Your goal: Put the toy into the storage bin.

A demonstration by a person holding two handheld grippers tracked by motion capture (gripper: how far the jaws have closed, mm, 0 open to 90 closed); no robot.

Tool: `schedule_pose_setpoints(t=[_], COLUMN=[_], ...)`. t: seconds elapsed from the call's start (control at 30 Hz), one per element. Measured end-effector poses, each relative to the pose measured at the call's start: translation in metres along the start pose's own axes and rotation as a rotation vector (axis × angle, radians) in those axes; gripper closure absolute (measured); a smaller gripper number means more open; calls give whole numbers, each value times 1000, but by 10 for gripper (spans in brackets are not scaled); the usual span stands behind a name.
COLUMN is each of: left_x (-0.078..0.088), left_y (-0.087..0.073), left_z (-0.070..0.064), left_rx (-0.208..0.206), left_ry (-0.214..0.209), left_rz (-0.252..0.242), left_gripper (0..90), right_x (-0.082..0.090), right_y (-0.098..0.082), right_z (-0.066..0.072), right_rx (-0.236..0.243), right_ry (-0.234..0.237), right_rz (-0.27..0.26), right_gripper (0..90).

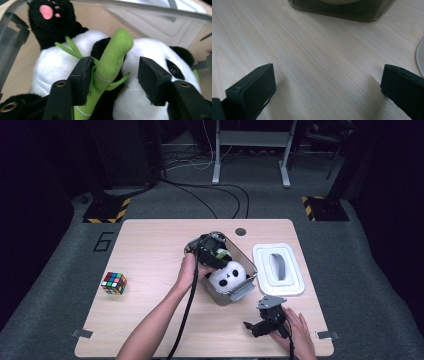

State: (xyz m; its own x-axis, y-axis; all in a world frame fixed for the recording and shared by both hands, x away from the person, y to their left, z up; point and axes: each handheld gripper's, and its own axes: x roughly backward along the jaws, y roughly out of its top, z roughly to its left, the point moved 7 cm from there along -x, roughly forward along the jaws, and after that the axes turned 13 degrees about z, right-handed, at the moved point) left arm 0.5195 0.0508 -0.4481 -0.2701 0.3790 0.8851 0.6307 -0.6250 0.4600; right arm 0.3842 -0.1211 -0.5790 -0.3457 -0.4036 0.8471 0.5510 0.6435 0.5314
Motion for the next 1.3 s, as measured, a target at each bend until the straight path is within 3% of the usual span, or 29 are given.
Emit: schedule_pose_setpoints(t=[0.13, 0.27, 0.43, 0.77, 0.93, 1.3], left_x=[12, 25, 36, 60, 66, 77], left_y=[0, -3, -11, -30, -45, -81], left_z=[-2, -2, 5, 23, 33, 62], left_rx=[2, -13, 1, 40, 50, 118], left_ry=[-8, -4, 2, 32, 53, 72], left_rz=[-55, -76, -94, -155, -151, -183], left_gripper=[303, 246, 151, 75, 43, 0], right_x=[0, 0, 0, 0, 0, 0], right_y=[0, 0, 0, 0, 0, 0], right_z=[0, 0, 0, 0, 0, 0], right_rx=[0, 0, -1, 7, 10, 7], right_ry=[0, -2, -2, 0, 0, 0], right_rz=[0, -1, 0, 2, 2, 2], right_gripper=[0, 0, 0, 0, 0, 0])
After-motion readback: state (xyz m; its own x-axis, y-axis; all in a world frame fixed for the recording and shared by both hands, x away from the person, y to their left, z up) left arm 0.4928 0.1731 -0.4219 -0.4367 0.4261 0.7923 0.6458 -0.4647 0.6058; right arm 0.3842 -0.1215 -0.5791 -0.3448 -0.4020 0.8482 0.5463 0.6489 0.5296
